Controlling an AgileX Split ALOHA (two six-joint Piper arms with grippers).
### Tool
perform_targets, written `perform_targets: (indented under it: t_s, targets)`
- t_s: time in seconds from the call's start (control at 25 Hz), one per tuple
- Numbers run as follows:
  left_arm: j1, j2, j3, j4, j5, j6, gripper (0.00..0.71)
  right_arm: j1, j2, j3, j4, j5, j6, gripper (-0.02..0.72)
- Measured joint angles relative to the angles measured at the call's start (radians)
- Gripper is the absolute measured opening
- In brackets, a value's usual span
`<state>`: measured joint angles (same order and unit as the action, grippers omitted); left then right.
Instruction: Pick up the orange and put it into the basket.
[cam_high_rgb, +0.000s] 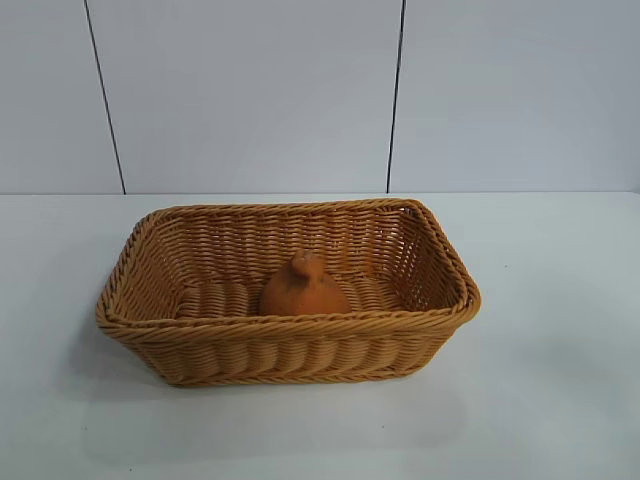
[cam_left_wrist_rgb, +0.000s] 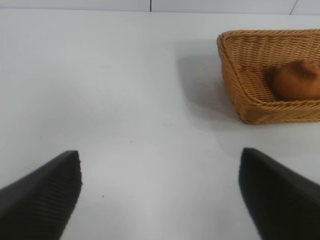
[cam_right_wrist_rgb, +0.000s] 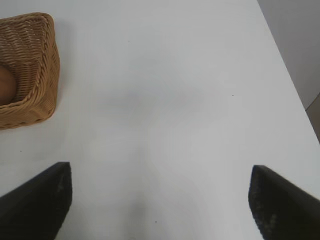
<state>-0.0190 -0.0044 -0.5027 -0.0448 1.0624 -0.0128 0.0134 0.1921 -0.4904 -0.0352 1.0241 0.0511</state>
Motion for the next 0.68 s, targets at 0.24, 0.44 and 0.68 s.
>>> perform_targets:
  t_s: [0.24, 0.44, 0.68]
  targets:
    - [0.0, 0.0, 0.0, 0.0, 0.0, 0.0, 0.613, 0.02, -0.172, 0.003, 0.004, 0.001, -0.001, 0.661]
    - [0.0, 0.0, 0.0, 0.0, 0.0, 0.0, 0.613, 0.02, -0.199, 0.002, 0.012, 0.001, -0.001, 0.661]
    - [0.0, 0.0, 0.0, 0.0, 0.0, 0.0, 0.613, 0.02, -0.199, 0.002, 0.013, 0.001, -0.001, 0.661]
